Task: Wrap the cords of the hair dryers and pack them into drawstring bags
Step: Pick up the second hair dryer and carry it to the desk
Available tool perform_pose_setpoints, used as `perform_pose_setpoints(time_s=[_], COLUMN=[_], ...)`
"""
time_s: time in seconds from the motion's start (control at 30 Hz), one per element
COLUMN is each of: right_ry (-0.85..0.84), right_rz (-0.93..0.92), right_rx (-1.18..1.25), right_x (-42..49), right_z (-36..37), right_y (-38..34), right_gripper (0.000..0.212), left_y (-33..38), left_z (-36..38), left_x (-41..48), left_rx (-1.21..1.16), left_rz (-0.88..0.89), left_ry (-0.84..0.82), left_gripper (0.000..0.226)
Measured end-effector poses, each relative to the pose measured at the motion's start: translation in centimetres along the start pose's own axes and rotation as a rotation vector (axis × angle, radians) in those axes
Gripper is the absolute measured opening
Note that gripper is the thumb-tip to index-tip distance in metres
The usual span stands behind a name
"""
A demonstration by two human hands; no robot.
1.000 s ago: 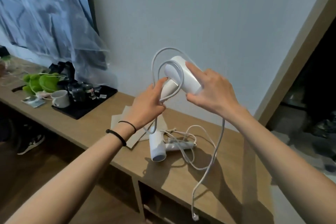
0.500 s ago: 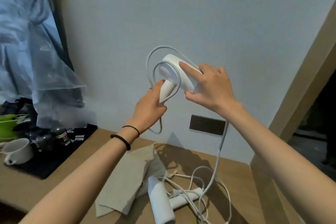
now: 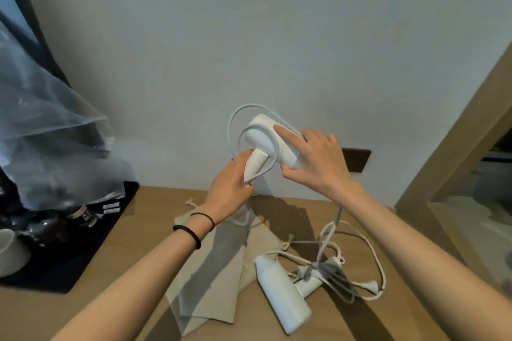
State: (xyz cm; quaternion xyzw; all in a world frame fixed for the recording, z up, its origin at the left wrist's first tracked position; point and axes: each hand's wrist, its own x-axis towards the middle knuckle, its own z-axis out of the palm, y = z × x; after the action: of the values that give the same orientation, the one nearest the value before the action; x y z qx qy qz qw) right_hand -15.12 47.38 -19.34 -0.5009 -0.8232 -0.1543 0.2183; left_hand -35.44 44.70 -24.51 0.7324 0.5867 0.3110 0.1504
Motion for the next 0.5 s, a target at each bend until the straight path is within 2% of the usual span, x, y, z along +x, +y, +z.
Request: perform_pose_setpoints(time_s=[0.33,0.5], right_ry=[-0.321,-0.5], right_rz=[0.148,0.205], right_rx=[0.204,0.282], right_x=[-6.2,-7.0], right_z=[11.5,15.8], right_y=[-0.6,-0.7], right_gripper=[0.081,0.082], left_y=[-6.8,-9.0], left_z=[7.8,9.9], left_x=[-3.1,-3.3], left_rx=[0.166,0.221], left_rz=[-0.142,-0.25], left_ry=[-0.26,-0.348], left_gripper=[0.073,0.065])
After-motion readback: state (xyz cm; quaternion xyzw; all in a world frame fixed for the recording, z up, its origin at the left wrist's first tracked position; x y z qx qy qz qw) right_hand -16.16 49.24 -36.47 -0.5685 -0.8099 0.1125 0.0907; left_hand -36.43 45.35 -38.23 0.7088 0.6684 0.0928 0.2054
